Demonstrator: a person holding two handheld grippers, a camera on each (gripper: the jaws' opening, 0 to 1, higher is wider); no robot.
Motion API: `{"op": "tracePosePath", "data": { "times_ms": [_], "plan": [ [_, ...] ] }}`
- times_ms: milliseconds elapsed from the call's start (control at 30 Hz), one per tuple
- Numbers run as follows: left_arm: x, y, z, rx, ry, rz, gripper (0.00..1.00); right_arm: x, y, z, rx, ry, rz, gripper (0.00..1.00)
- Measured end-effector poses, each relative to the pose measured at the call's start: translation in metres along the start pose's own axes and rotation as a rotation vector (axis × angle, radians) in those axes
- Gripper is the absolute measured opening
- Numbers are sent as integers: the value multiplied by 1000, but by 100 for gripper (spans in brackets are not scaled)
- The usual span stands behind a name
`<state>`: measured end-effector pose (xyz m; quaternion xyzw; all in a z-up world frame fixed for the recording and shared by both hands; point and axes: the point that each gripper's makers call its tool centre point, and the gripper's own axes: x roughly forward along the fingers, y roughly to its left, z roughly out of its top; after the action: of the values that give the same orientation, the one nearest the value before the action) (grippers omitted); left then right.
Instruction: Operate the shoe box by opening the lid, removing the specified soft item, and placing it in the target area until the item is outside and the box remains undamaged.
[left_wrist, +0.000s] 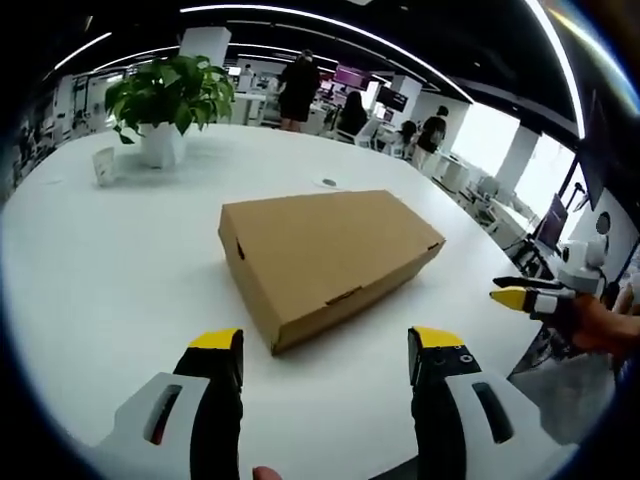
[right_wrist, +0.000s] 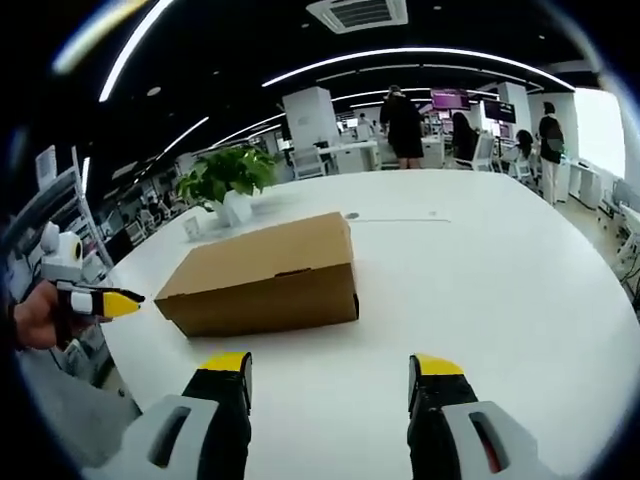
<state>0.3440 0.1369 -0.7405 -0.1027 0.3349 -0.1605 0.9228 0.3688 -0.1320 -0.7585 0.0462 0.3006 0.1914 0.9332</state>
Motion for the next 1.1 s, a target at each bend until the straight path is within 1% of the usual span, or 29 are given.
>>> {"op": "tracePosePath", "data": {
  "times_ms": [200, 433, 567, 700, 800, 900, 967, 1033, 1100],
  "plan": [
    [15, 4, 6, -2, 3, -6, 69, 24, 0, 16, -16, -1, 30, 61],
    [35, 11, 8, -5, 17, 9, 66, 53, 5, 35, -9, -7, 62, 60],
    [43, 10, 9, -6, 21, 4, 66, 68, 8, 42, -7, -4, 80, 60],
    [48, 12, 8, -3, 26, 1, 66, 80, 7, 48, 1, -3, 94, 58],
    [52, 13, 6, 8, 36, 2, 65, 88, 8, 52, 8, -4, 104, 50],
    [54, 14, 5, 23, 45, 8, 65, 93, 10, 52, 9, 0, 110, 50],
    [56, 17, 5, 26, 47, 13, 63, 96, 12, 51, 9, 6, 117, 49],
    [57, 20, 5, 24, 48, 16, 61, 97, 13, 49, -1, 8, 118, 45],
    [56, 21, 5, 23, 47, 20, 59, 97, 13, 48, -3, 6, 111, 45]
  ]
}}
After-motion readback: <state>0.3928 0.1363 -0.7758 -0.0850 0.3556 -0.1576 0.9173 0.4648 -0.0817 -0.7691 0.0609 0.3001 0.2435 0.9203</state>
